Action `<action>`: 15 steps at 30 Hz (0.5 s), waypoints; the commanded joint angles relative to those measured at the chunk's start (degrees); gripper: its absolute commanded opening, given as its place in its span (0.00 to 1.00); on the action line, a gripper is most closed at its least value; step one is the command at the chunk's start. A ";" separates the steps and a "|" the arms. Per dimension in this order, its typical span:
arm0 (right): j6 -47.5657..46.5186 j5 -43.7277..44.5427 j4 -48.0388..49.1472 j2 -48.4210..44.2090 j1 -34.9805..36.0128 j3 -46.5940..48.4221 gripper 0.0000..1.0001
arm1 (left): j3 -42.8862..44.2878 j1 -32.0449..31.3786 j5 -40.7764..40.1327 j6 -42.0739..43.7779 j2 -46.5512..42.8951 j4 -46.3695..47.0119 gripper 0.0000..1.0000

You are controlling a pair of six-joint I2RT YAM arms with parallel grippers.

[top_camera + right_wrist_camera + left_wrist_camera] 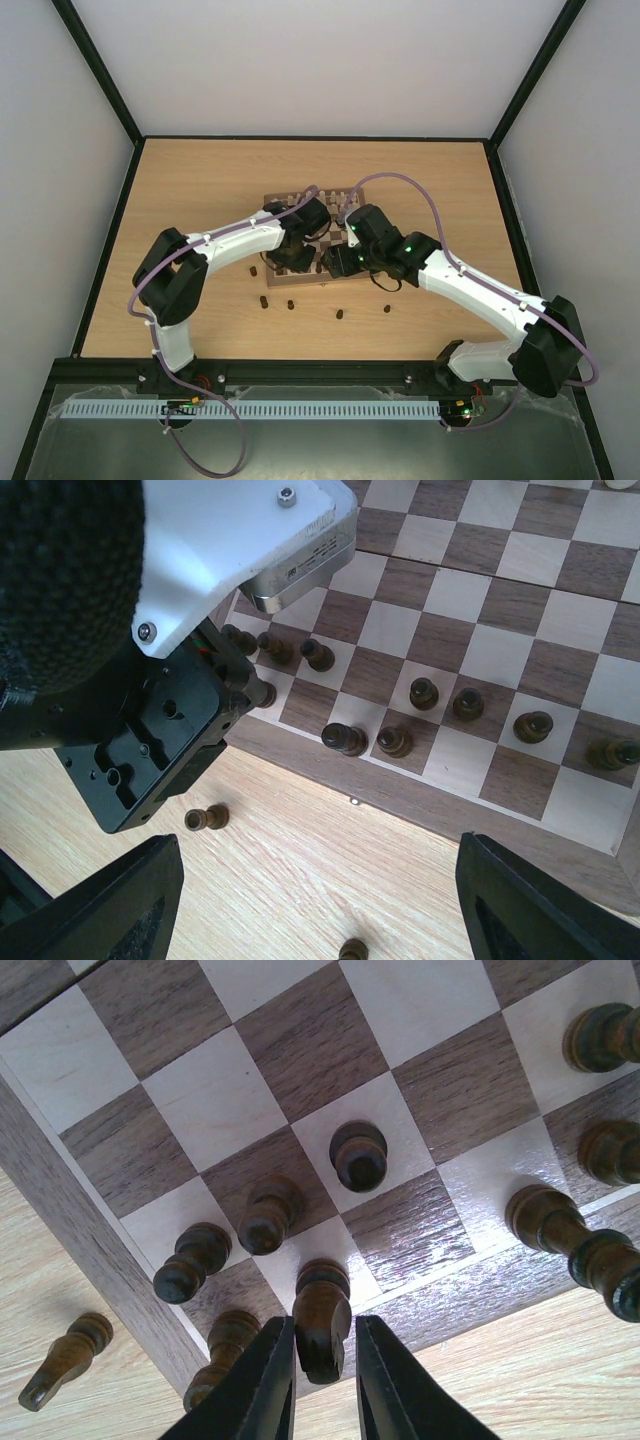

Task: Set up the chess pieces on the board
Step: Place the chess piece on the chessboard.

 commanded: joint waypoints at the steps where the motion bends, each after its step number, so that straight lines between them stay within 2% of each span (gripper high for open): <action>1: -0.53 -0.63 -0.09 -0.68 -0.23 -0.95 0.76 | -0.19 0.24 0.11 0.46 1.24 -0.76 0.21; 9: -0.52 -0.79 -0.03 -0.59 -0.27 -1.00 0.76 | 1.49 0.16 -0.13 0.22 -0.40 -1.83 0.30; 15: -0.53 -0.50 0.05 -0.42 -0.30 -0.95 0.77 | 6.60 -1.09 -1.26 -0.40 -4.30 -4.69 0.38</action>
